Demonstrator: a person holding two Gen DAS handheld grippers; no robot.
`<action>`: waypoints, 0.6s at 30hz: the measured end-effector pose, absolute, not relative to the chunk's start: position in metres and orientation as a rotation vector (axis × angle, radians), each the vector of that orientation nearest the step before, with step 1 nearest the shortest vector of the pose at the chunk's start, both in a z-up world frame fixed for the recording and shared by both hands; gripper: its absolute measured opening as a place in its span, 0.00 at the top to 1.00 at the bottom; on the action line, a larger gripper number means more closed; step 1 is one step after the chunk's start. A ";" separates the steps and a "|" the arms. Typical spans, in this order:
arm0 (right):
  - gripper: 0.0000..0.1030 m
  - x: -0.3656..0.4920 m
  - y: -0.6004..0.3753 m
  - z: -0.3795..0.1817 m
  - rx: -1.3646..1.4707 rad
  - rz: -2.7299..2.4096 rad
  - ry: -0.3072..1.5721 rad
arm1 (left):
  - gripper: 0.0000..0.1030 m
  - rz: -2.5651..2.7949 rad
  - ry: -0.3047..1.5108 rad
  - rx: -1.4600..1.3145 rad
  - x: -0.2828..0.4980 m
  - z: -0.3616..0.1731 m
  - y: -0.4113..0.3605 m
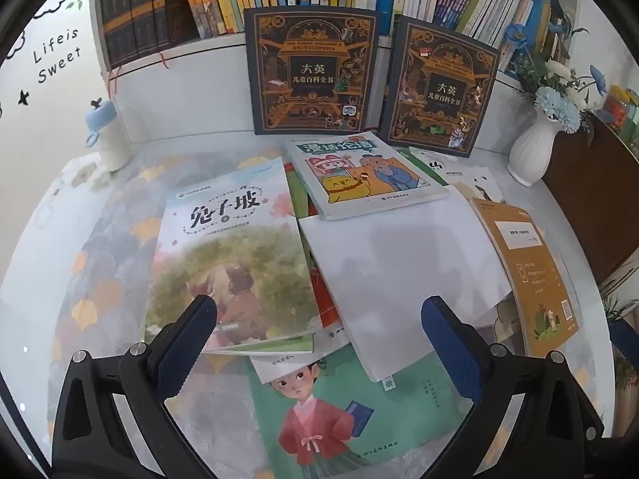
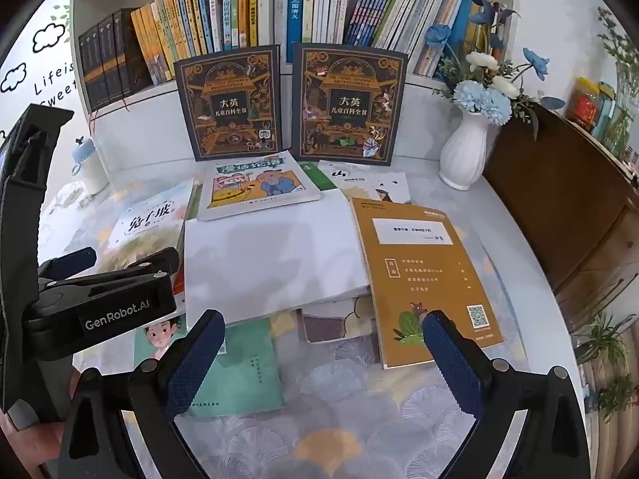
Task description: Organize books
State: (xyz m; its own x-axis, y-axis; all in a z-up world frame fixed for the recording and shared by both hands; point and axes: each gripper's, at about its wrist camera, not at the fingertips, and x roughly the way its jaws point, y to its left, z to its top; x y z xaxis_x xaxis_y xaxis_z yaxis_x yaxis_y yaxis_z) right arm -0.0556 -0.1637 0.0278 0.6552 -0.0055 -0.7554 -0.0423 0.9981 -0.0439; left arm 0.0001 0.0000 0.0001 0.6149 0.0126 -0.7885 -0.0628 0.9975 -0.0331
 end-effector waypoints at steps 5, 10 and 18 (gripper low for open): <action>0.04 -0.058 -0.173 0.029 -0.005 0.016 0.808 | 0.01 0.001 0.875 -0.101 -0.003 0.002 0.002; 0.04 -0.063 -0.170 0.034 -0.078 0.028 0.705 | 0.01 -0.051 0.845 -0.150 -0.007 0.007 0.003; 0.01 -0.069 -0.175 0.038 -0.024 0.042 0.669 | 0.01 -0.075 0.821 -0.146 -0.010 0.008 0.001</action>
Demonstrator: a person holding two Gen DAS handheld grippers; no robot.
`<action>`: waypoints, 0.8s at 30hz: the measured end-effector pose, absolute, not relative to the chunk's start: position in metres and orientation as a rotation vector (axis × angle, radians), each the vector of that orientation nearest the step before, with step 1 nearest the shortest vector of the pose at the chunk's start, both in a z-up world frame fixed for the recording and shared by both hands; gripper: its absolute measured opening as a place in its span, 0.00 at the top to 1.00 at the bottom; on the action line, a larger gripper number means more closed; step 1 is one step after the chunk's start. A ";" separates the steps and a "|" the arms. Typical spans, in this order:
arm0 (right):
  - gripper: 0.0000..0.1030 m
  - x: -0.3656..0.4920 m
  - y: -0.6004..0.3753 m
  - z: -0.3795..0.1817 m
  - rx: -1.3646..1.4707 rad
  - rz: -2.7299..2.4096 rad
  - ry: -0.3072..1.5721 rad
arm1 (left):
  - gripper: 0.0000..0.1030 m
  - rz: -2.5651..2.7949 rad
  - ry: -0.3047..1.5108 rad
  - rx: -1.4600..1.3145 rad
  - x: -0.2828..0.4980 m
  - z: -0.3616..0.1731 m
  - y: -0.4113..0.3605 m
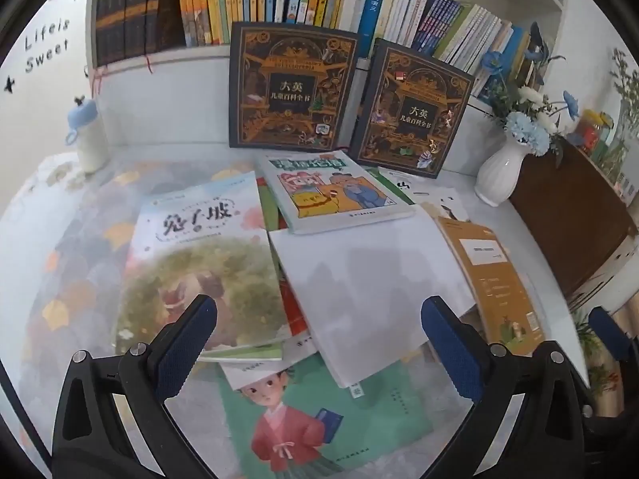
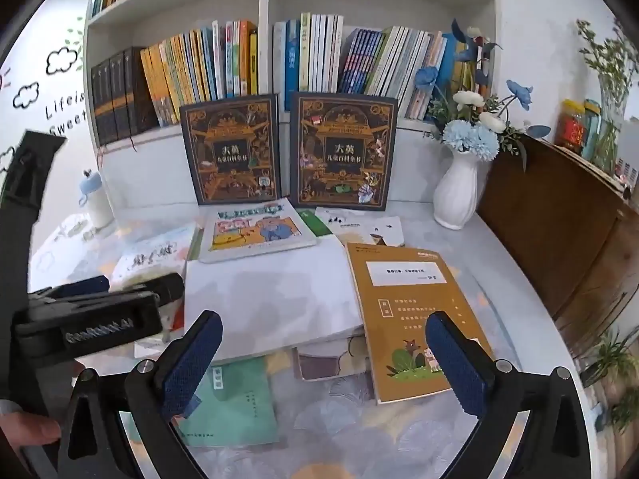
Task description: Organize books
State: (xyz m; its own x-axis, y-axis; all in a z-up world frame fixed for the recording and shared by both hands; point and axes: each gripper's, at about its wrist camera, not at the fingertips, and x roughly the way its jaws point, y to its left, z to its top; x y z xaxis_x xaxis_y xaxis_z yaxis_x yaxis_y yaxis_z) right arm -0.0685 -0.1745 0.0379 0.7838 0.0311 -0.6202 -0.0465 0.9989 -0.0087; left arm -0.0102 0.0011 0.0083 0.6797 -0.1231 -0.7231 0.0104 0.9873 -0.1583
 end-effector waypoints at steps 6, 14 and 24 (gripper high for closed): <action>0.02 -0.059 -0.176 0.026 0.080 0.107 0.743 | 0.01 -0.034 0.802 -0.126 -0.012 0.012 0.005; 0.04 -0.054 -0.166 0.013 0.029 0.063 0.774 | 0.01 0.049 0.815 -0.086 -0.010 0.006 0.009; 0.06 -0.057 -0.182 0.024 0.128 0.052 0.714 | 0.01 0.050 0.795 -0.093 -0.014 0.008 0.008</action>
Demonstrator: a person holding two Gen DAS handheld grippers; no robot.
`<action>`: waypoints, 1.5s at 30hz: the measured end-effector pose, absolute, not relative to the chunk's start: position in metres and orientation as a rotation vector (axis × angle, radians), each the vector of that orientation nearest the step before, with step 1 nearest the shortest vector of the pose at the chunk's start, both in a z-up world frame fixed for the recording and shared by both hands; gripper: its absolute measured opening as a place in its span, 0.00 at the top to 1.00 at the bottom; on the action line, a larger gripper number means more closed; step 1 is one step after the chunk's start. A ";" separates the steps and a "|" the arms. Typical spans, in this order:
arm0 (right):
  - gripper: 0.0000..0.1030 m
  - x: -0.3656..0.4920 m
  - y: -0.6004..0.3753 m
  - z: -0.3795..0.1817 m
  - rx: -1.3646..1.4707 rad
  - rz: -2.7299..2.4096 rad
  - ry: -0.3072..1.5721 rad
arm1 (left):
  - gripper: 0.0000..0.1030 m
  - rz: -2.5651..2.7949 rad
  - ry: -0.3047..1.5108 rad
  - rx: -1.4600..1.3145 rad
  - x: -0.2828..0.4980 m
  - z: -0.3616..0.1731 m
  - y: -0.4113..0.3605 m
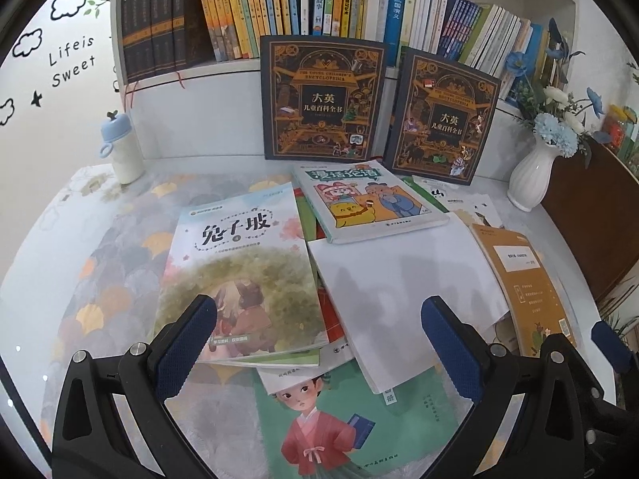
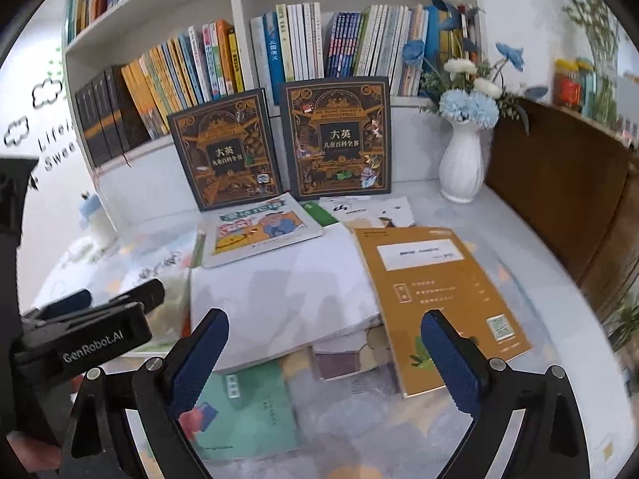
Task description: Organize books
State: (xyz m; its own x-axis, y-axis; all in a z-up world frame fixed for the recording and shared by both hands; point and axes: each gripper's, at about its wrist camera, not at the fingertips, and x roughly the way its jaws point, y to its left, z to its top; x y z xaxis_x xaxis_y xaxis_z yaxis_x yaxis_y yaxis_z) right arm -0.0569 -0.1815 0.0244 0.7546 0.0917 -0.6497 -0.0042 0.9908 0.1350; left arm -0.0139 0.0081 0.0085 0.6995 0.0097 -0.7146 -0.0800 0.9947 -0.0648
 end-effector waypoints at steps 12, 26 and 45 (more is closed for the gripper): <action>0.06 -0.055 -0.178 0.014 0.151 0.051 0.744 | 0.01 0.050 0.788 -0.111 -0.013 0.009 0.009; 0.10 -0.054 -0.184 0.011 0.169 0.058 0.758 | 0.01 0.045 0.788 -0.108 -0.012 0.007 0.010; 0.10 -0.055 -0.179 0.010 0.169 0.073 0.765 | 0.01 0.054 0.785 -0.097 -0.012 0.008 0.011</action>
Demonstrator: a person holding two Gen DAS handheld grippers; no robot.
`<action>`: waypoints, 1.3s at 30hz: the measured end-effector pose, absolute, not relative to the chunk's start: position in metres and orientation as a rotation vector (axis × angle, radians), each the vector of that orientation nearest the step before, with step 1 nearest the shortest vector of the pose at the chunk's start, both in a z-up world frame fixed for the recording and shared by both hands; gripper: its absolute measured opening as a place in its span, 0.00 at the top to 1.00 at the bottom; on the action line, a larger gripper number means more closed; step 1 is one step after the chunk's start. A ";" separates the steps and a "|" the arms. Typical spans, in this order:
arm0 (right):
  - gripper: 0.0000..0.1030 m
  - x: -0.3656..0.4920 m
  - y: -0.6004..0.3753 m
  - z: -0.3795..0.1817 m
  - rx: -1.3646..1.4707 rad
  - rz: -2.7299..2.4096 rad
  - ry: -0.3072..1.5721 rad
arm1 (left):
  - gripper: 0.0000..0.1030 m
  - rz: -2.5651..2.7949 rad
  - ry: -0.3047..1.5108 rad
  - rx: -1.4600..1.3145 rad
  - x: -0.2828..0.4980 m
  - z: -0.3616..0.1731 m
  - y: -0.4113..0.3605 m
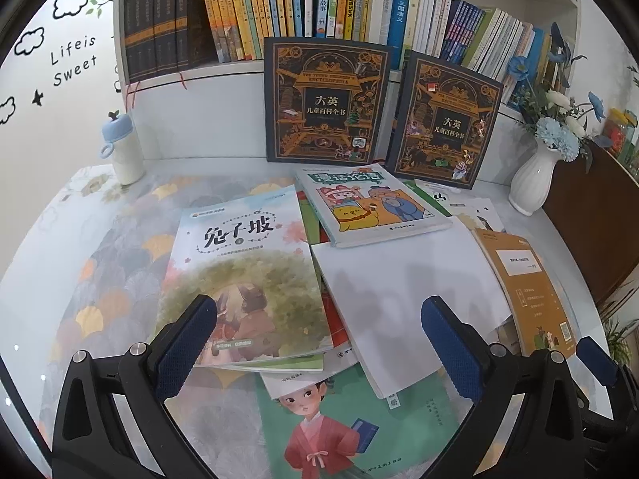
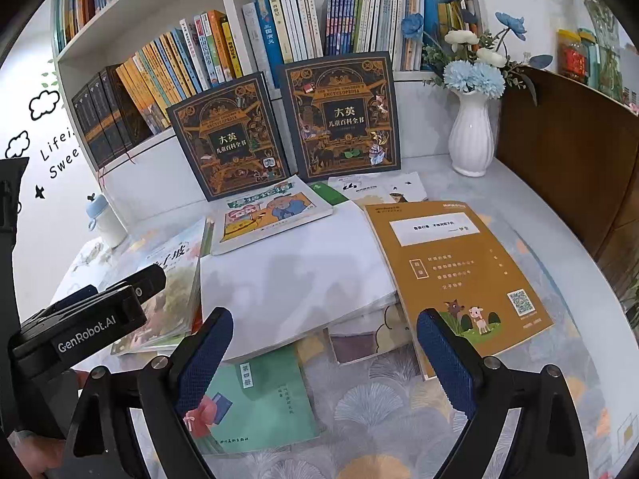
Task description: Organize books
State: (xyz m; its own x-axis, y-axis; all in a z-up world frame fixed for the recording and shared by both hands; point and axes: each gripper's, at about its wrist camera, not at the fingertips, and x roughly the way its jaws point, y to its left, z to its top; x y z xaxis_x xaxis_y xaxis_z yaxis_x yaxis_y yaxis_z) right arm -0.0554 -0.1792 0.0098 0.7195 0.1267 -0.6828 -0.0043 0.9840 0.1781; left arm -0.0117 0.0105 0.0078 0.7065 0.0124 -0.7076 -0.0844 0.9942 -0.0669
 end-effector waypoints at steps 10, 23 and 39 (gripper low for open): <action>0.10 -0.056 -0.179 0.012 0.160 0.063 0.753 | 0.01 0.063 0.785 -0.089 -0.009 0.005 0.014; 0.12 -0.060 -0.173 0.016 0.174 0.109 0.718 | 0.06 0.087 0.767 -0.087 -0.009 0.005 0.019; 0.38 -0.037 -0.146 0.006 0.190 0.319 0.783 | 0.06 0.160 0.769 -0.034 -0.006 -0.005 0.078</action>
State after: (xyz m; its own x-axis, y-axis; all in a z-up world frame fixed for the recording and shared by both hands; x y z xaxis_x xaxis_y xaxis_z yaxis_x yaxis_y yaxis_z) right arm -0.0366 -0.1455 0.0064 0.6645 0.3504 -0.6600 -0.2110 0.9353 0.2842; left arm -0.0055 0.0776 -0.0050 0.7072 0.1318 -0.6946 -0.1564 0.9873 0.0280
